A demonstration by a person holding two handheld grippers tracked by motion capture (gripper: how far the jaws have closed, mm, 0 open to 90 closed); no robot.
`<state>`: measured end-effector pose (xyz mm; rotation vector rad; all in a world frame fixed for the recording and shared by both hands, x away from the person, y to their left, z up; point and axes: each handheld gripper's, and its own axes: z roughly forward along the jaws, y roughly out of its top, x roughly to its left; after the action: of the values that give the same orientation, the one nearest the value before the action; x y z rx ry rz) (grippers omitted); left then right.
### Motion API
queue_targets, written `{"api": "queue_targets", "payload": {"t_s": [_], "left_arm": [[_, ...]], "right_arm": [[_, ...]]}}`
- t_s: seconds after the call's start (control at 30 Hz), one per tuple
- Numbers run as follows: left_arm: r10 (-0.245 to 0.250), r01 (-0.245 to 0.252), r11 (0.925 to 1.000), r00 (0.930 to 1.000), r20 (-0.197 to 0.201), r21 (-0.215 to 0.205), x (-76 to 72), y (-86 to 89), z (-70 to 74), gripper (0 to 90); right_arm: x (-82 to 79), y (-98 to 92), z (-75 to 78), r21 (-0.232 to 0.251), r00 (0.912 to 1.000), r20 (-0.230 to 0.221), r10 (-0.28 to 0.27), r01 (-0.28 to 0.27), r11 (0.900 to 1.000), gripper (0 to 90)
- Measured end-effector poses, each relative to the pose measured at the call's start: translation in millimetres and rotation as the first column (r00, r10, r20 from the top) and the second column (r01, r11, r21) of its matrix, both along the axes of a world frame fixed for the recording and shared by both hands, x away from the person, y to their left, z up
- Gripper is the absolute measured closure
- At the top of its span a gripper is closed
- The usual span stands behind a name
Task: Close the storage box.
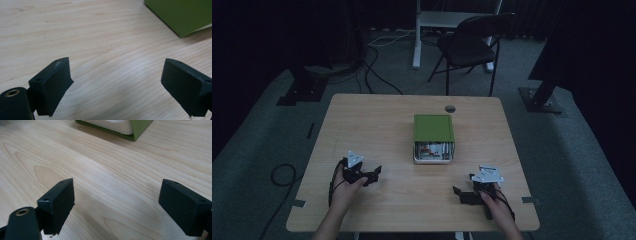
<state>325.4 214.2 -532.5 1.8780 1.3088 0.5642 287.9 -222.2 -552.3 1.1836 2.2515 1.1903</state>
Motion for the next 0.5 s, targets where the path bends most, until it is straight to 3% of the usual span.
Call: {"api": "queue_targets", "payload": {"t_s": [0.17, 0.5], "left_arm": [[0.047, -0.046, 0.9984, 0.9987, -0.022, 0.033, -1.9, 12.0, -2.7, 10.0], [0.111, -0.108, 0.9927, 0.9923, -0.054, 0.053, -6.8, 33.2, -7.7, 10.1]], "right_arm": [[-0.5, 3.2, -0.5, -0.039, 0.9997, -0.002, 0.024, -0.024, 0.999, 13.3], [-1.2, 10.6, -2.0, -0.104, 0.9971, -0.018, 0.074, -0.075, 0.992, 13.3]]}}
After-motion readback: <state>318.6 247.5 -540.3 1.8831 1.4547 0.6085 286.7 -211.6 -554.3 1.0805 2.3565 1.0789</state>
